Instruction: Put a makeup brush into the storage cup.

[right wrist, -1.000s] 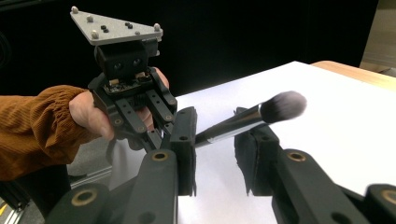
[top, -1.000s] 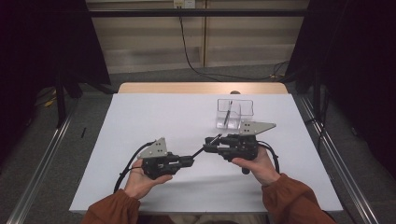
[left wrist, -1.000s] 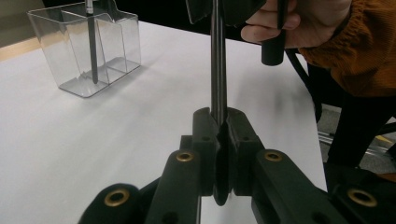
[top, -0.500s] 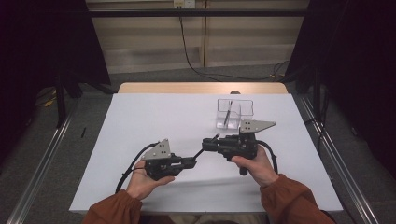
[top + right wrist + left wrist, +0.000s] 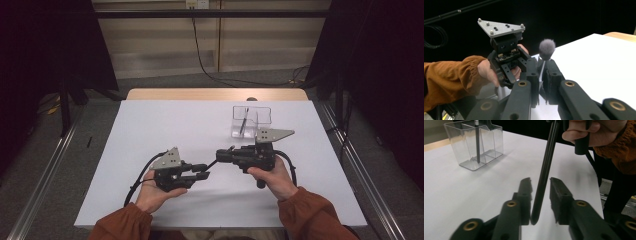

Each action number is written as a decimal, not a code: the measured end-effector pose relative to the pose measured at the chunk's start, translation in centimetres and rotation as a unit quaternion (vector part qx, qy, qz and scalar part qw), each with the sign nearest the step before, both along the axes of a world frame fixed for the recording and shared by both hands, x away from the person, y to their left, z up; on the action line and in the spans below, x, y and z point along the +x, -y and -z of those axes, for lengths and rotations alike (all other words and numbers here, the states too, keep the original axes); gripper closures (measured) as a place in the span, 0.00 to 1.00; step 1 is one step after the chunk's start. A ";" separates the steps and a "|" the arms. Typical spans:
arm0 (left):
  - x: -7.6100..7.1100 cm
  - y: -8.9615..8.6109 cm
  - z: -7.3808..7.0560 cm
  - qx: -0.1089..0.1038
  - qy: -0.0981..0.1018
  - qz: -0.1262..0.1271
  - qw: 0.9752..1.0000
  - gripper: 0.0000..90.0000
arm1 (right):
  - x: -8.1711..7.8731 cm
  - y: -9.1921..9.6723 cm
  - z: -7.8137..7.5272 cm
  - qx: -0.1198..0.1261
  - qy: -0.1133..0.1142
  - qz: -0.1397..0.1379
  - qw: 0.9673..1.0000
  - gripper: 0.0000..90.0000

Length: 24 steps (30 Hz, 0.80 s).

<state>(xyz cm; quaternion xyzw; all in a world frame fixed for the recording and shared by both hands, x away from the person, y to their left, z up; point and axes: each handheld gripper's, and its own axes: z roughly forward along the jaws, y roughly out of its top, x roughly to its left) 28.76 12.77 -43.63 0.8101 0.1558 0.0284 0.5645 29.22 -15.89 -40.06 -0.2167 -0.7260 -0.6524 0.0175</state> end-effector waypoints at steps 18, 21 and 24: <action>0.0 -0.7 -0.6 -0.004 -0.006 -0.059 0.998 0.35 | 0.1 0.8 -0.4 -0.018 0.009 0.016 1.000 0.92; -0.1 -0.9 -0.8 -0.003 -0.008 -0.073 0.997 0.27 | 0.2 1.0 -0.5 -0.022 0.010 0.018 1.000 0.92; -0.1 -1.4 -1.1 -0.004 -0.006 -0.088 0.996 0.19 | 0.2 1.3 -0.6 -0.025 0.010 0.023 0.999 0.92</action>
